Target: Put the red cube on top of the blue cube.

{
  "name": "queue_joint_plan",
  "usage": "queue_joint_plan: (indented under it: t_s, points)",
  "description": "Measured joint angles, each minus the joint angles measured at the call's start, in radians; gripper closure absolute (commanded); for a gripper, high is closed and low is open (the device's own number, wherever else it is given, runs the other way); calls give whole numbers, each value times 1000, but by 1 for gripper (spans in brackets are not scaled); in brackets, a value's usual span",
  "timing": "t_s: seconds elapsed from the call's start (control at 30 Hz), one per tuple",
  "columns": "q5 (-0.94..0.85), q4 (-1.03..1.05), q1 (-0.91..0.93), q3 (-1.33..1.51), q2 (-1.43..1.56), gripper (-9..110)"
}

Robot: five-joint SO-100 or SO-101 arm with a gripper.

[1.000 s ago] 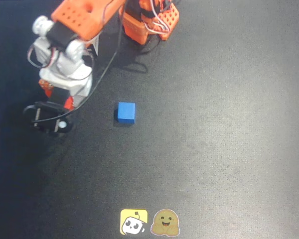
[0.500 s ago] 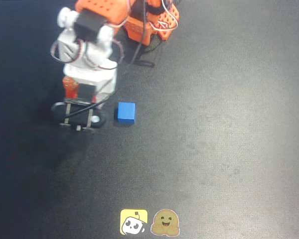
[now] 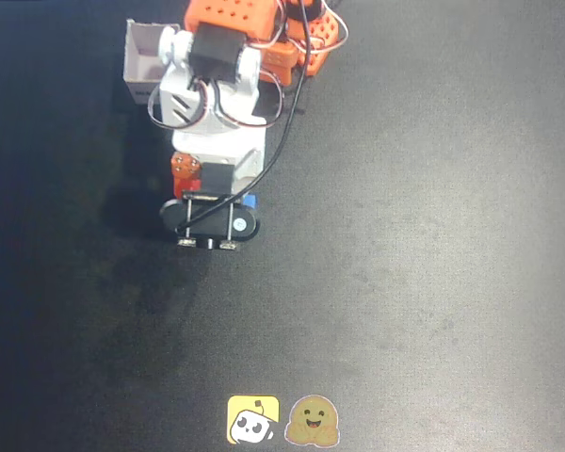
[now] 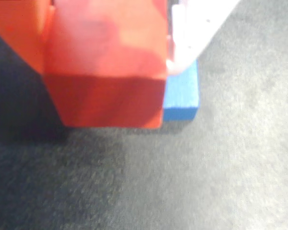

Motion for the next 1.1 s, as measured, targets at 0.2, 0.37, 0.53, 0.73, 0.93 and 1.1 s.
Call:
queue_joint_plan:
  t_s: [0.2, 0.37, 0.53, 0.73, 0.93, 1.1]
  points:
    - [15, -66, -20, 104, 41, 90]
    - [38, -126, -37, 204, 84, 90]
    - [61, -144, -46, 265, 124, 90]
    - [61, -172, -58, 325, 158, 90]
    - [67, -233, -55, 391, 160, 90]
    - [84, -267, -69, 428, 160, 90]
